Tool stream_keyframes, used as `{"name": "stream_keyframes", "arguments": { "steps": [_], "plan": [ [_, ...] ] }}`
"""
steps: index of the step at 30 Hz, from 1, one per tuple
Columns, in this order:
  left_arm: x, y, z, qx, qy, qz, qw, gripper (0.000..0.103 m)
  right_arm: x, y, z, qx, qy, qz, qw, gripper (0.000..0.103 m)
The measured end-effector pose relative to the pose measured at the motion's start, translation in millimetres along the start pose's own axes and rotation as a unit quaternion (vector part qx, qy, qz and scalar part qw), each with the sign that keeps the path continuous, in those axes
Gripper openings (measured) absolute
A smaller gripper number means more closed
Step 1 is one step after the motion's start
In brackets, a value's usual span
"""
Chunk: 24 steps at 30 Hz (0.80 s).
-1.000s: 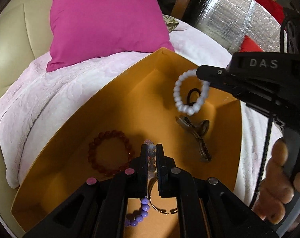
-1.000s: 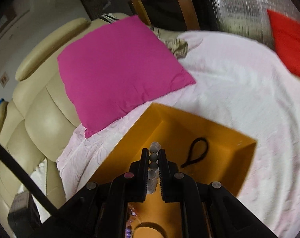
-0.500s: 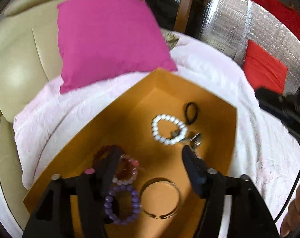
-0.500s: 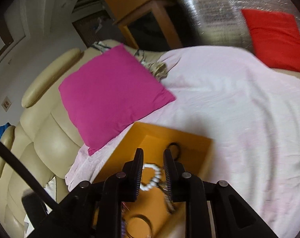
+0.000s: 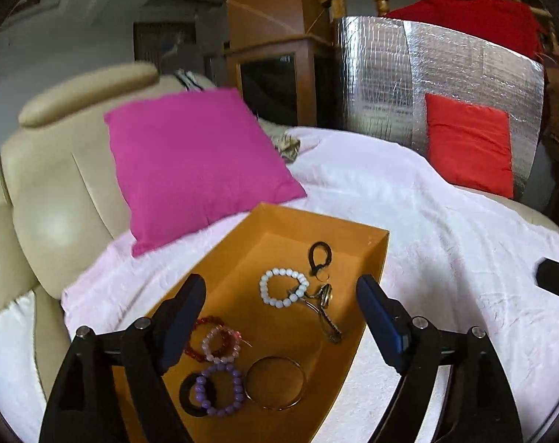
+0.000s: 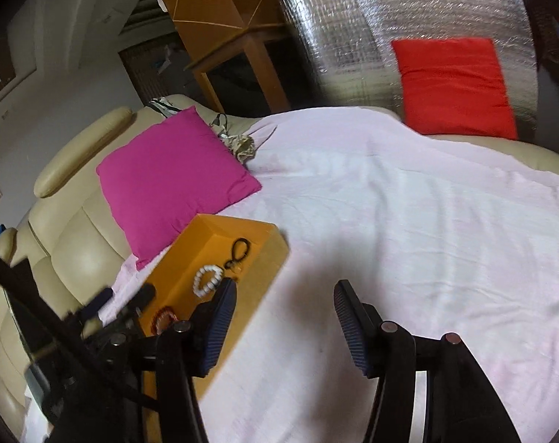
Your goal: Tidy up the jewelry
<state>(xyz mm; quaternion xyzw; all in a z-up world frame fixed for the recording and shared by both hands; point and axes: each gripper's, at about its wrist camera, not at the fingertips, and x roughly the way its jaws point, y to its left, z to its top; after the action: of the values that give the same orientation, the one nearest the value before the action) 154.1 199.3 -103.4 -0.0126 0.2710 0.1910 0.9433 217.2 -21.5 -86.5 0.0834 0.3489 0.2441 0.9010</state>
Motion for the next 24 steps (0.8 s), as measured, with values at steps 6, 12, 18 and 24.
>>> {"name": "stream_keyframes", "arguments": {
  "steps": [6,12,18,24],
  "plan": [
    [-10.3,-10.8,-8.2,0.032,-0.016,0.015,0.9993,0.086,-38.8,-16.2,-29.5,-0.013,-0.024,-0.015,1.000,0.059],
    [-21.4,-20.9,-21.9,0.056,-0.018,0.024,0.9980,0.092,-65.6,-36.1,-69.2,-0.004,-0.053,-0.035,0.998,0.063],
    [-47.3,-20.9,-55.8,0.058,0.028,0.008,0.9979,0.093,-75.0,-43.2,-87.4,0.009,-0.036,-0.045,0.998,0.063],
    [-97.1,7.9,-69.7,0.033,0.054,0.005,0.9980,0.093,-96.4,-16.6,-98.9,0.004,-0.050,-0.014,0.999,0.063]
  ]
}}
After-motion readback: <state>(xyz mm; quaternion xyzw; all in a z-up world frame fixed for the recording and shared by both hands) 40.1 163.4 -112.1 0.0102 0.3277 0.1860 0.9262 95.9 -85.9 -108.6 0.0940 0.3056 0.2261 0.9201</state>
